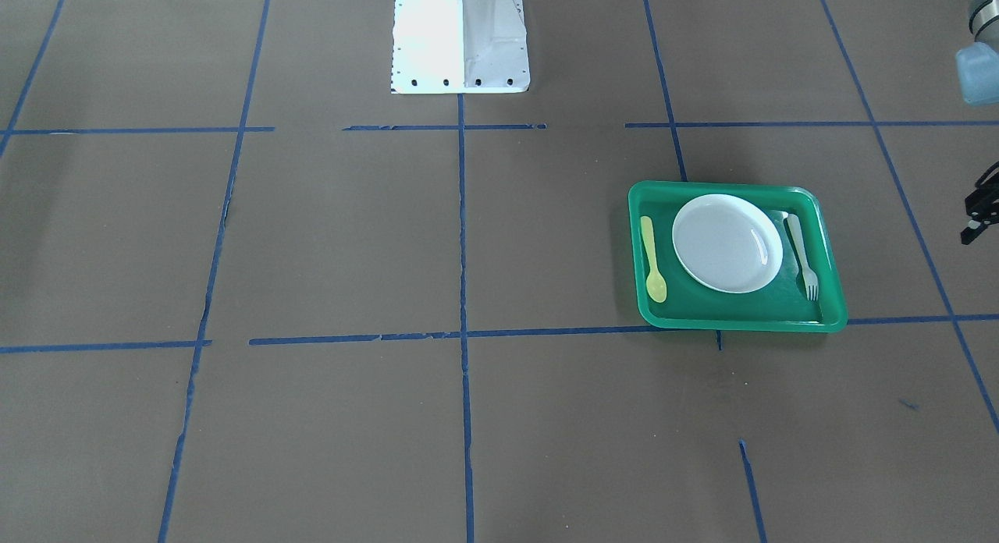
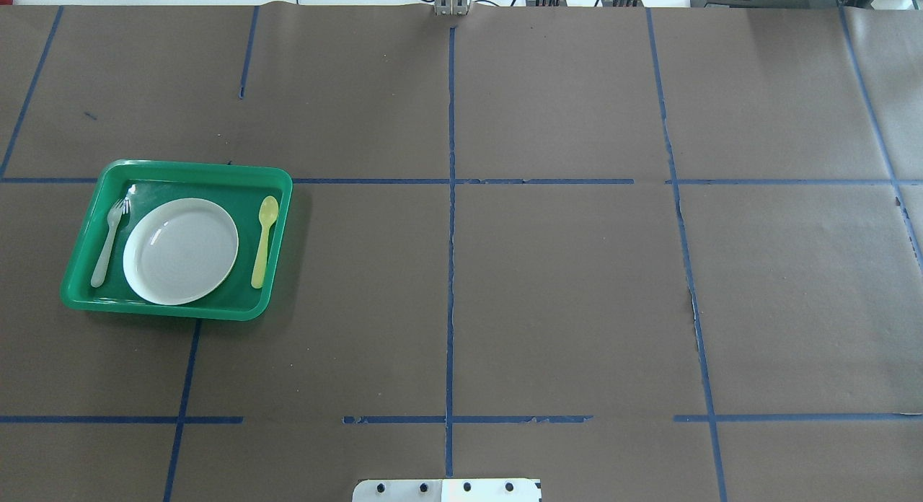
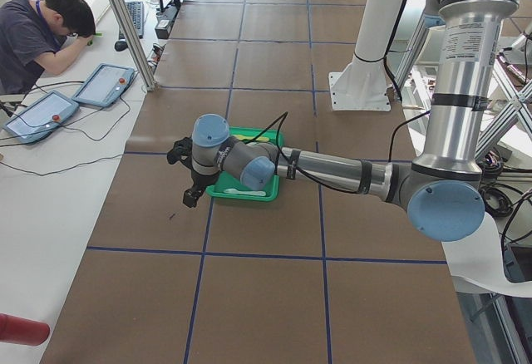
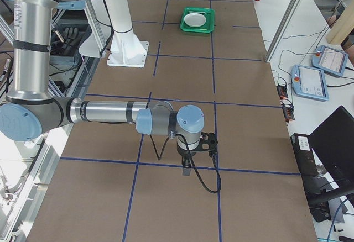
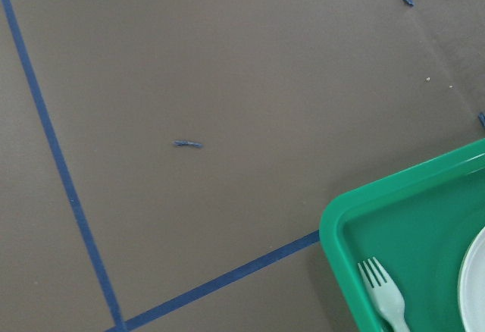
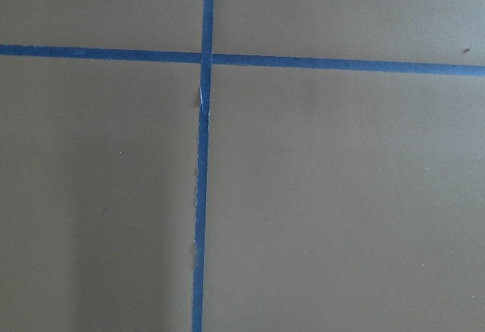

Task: Place fork

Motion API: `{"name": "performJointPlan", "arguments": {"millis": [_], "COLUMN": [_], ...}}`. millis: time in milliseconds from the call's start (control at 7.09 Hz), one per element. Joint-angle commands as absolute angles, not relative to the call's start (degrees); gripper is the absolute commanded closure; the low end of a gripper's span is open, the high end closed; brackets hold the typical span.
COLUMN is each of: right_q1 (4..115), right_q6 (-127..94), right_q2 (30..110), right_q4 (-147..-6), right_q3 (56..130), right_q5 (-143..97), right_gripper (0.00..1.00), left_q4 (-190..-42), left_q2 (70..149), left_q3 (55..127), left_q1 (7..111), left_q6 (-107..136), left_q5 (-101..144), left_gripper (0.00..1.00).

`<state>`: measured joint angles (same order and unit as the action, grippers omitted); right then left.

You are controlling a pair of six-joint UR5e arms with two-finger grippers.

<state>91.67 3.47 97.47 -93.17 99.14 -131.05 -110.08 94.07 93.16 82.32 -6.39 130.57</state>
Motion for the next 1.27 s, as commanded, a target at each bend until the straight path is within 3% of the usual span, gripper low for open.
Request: {"name": "performJointPlan", "arguments": {"millis": [0, 282, 1128], "right_q1": [91.7, 91.7, 91.7], "right_q6": [3.5, 3.4, 3.5], "right_q2": [97.5, 97.5, 97.5], "right_q4": [-93.2, -93.2, -93.2], "right_q3": [99.1, 99.1, 99.1], "right_q5": [-131.0, -131.0, -131.0], "right_gripper": [0.0, 0.0, 0.0], "left_q4": [-93.2, -86.2, -85.5], "left_q2": [94.7, 93.9, 88.5], "left_q3": [92.9, 92.7, 93.0], "left_q1": [89.6, 90.8, 90.8], "left_q6": [-19.5, -13.8, -9.3], "left_q5": [130.3, 130.7, 135.6], "left_gripper": [0.0, 0.0, 0.0]}}
